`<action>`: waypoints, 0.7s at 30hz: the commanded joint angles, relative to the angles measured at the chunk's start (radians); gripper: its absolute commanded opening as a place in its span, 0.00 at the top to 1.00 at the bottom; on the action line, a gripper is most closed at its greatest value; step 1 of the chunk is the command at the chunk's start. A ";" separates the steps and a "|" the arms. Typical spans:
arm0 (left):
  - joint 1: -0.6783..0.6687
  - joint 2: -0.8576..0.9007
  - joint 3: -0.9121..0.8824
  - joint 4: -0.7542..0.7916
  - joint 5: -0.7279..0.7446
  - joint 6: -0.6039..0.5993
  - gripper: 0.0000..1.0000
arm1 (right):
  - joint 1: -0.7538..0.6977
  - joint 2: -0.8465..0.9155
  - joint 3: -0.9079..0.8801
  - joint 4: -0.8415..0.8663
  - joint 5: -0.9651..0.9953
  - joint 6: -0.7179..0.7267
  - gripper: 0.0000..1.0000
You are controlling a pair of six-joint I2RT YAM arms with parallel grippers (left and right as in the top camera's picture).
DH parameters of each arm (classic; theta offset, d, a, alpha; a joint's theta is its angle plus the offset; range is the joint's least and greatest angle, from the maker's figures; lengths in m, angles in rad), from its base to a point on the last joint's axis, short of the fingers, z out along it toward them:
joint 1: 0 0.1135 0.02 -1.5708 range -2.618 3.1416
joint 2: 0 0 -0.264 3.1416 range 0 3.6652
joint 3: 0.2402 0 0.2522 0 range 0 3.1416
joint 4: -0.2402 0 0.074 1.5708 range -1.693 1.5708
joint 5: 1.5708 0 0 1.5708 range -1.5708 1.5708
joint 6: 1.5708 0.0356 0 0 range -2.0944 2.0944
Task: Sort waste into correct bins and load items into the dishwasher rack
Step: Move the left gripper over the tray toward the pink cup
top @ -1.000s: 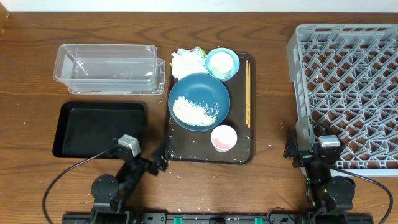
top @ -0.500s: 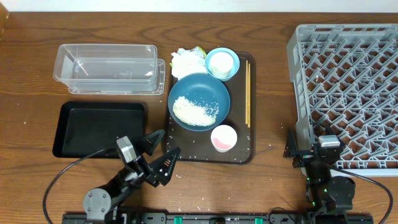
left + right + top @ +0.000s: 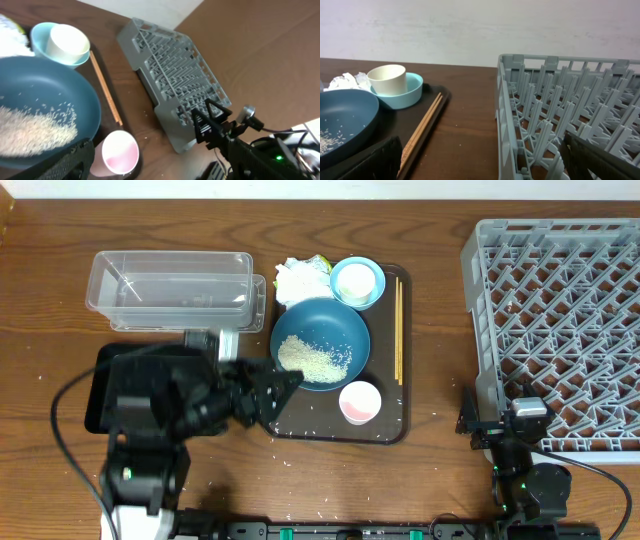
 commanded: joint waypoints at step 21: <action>-0.322 0.242 0.532 -0.707 -0.795 0.235 0.11 | 0.009 -0.005 -0.002 -0.004 -0.005 -0.011 0.01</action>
